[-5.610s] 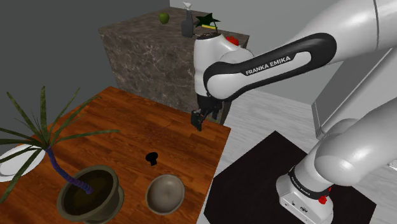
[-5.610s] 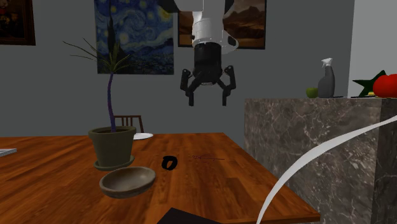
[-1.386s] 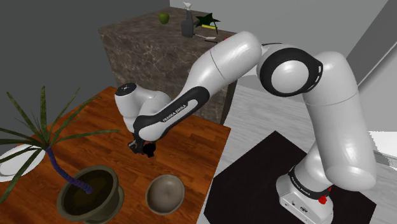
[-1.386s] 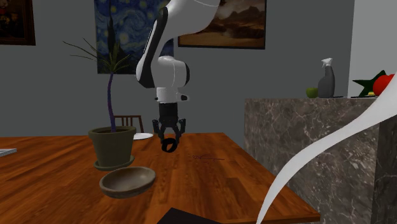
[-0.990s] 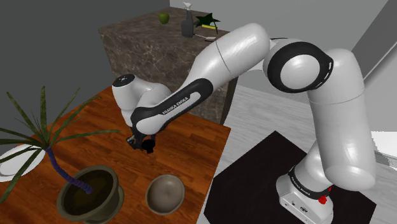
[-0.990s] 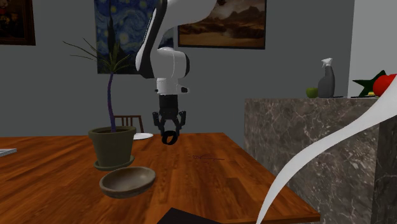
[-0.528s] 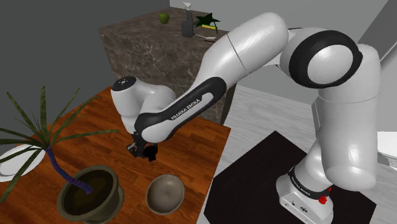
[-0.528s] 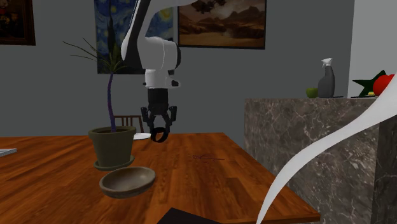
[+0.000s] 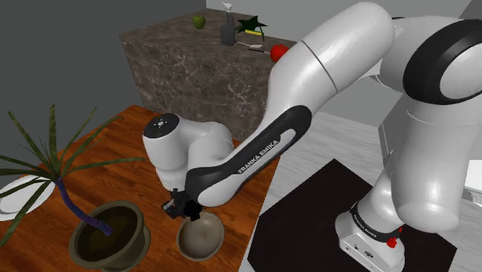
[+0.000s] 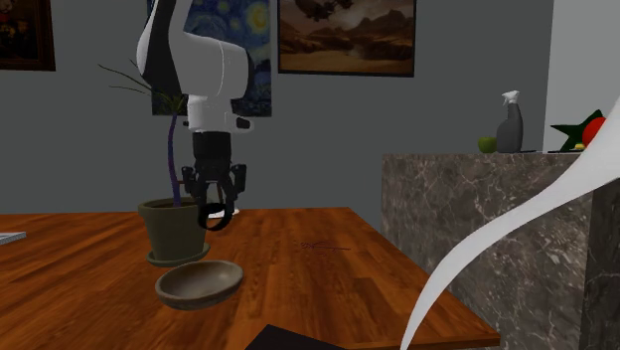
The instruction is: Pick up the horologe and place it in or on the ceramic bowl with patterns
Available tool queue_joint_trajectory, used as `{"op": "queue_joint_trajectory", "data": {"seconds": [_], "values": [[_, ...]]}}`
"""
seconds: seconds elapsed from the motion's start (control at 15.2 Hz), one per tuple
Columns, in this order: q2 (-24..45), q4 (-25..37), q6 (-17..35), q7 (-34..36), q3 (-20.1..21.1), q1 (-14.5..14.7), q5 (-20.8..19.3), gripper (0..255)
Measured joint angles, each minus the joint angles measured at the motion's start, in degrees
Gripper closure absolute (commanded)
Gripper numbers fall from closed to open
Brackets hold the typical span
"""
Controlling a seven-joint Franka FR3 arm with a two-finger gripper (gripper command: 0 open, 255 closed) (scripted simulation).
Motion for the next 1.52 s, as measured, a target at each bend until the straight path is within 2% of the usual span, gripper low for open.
{"op": "queue_joint_trajectory", "data": {"seconds": [0.26,1.12,1.52], "values": [[-2.5,-3.9,1.5,2.1,1.2,0.9,0.9,255],[5.1,-5.0,9.1,6.6,-2.1,3.6,-5.1,255],[6.9,-4.7,10.6,7.4,-3.0,4.2,-6.4,255]]}}
